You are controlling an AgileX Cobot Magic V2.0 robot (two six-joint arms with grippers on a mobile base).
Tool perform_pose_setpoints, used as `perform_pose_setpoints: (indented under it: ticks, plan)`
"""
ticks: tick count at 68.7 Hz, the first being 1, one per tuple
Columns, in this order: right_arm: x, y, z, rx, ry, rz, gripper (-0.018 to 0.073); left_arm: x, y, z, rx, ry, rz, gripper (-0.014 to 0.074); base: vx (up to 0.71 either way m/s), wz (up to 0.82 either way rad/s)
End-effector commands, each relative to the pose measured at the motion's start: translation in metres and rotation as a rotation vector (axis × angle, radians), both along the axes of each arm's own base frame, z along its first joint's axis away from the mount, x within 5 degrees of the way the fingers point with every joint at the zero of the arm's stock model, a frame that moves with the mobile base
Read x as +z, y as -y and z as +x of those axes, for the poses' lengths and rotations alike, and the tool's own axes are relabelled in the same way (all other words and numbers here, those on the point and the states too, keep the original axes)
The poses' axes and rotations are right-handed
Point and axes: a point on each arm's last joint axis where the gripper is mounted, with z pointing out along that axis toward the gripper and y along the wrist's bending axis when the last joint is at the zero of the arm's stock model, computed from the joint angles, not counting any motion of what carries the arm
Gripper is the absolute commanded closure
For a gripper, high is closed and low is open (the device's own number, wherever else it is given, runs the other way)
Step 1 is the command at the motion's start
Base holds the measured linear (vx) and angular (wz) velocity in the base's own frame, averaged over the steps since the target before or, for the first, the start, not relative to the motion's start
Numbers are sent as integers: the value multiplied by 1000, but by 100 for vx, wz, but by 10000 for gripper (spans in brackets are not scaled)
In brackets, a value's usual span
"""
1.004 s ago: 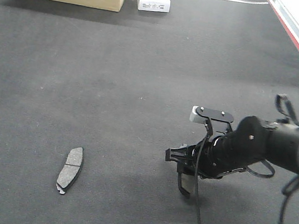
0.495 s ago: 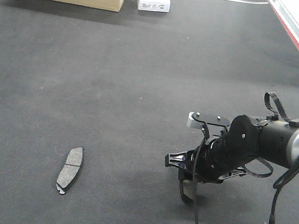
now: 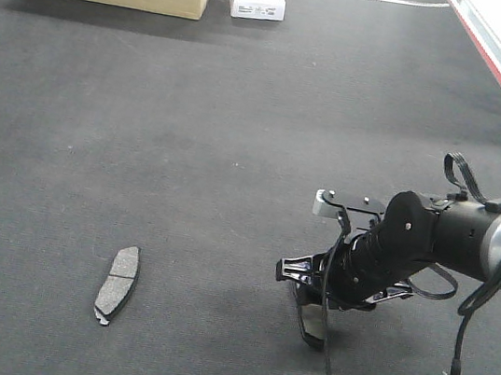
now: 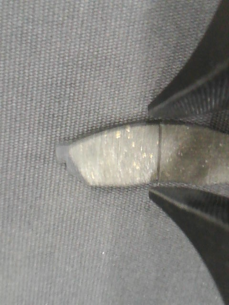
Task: Move and align brake pads A on conveyor
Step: 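Lower the right gripper beside the first pad and open it, then raise the right gripper away from the two pads on the belt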
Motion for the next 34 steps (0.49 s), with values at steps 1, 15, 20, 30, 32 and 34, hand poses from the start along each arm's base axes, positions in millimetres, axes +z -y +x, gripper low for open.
perform_pose_setpoints:
  ticks: [1,15,20,30,32,34]
  plan:
    - [27,0,4,-8,89,37,190,15,1,2,-5,87,-41,603,0,0]
    - [59,2,-2,-11,187,73,192,15,1,2,-5,87,-41,603,0,0]
    - [77,5,-8,-6,219,86,198,15,1,2,-5,87,-41,603,0,0]
    - [115,14,-26,25,316,79,265,15,1,2,-5,87,-41,603,0,0]
    - [120,16,-30,30,336,75,287,15,1,2,-5,87,-41,603,0,0]
    - [128,19,-35,34,362,74,311,15,1,2,-5,87,-41,603,0,0]
